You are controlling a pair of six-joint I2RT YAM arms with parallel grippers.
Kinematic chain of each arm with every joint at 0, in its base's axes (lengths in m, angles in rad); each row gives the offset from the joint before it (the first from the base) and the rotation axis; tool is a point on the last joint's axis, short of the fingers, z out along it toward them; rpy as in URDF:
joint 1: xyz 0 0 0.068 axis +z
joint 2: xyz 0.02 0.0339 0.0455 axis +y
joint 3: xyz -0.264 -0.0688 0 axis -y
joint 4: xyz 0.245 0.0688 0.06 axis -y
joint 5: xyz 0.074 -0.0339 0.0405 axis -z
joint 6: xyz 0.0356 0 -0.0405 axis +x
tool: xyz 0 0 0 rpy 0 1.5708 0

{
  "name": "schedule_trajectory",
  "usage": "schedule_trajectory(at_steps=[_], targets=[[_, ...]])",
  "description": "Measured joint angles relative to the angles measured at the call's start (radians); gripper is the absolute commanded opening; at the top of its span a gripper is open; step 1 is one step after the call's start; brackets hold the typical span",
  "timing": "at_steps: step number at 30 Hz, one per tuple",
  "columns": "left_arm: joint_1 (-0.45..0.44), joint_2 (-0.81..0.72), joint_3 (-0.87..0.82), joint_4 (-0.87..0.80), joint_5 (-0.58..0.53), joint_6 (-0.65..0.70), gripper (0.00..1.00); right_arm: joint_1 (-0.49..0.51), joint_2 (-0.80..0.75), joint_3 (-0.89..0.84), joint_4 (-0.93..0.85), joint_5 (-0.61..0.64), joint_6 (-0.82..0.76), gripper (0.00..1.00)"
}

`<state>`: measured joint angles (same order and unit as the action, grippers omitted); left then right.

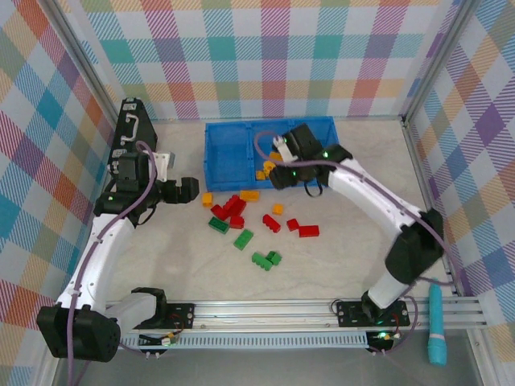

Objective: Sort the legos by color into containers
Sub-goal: Place the lego in the container, then pick up the lego from the bottom-center of the table.

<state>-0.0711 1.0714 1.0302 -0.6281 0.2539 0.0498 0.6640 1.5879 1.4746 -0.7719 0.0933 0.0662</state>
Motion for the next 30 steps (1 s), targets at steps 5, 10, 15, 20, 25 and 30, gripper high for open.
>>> schedule_trajectory(at_steps=[5,10,15,20,25,30], targets=[[0.002,0.0,0.0,0.0,0.008,0.0,1.0,0.151,-0.169,-0.281,0.01,-0.04,0.047,0.64],[0.002,0.0,0.0,0.0,0.019,0.0,1.0,0.297,-0.239,-0.438,0.023,-0.083,0.069,0.68],[0.002,0.0,0.0,0.001,0.019,0.0,1.0,0.378,-0.207,-0.452,0.06,-0.084,0.073,0.72],[0.002,-0.002,0.0,0.002,0.027,0.0,1.0,0.434,-0.064,-0.437,0.097,-0.083,0.041,0.72],[0.003,-0.009,0.0,0.004,0.073,0.003,1.0,0.466,0.072,-0.37,0.102,-0.083,-0.009,0.72],[0.003,-0.014,0.0,0.01,0.13,0.011,1.0,0.48,0.127,-0.319,0.103,-0.084,-0.053,0.72]])
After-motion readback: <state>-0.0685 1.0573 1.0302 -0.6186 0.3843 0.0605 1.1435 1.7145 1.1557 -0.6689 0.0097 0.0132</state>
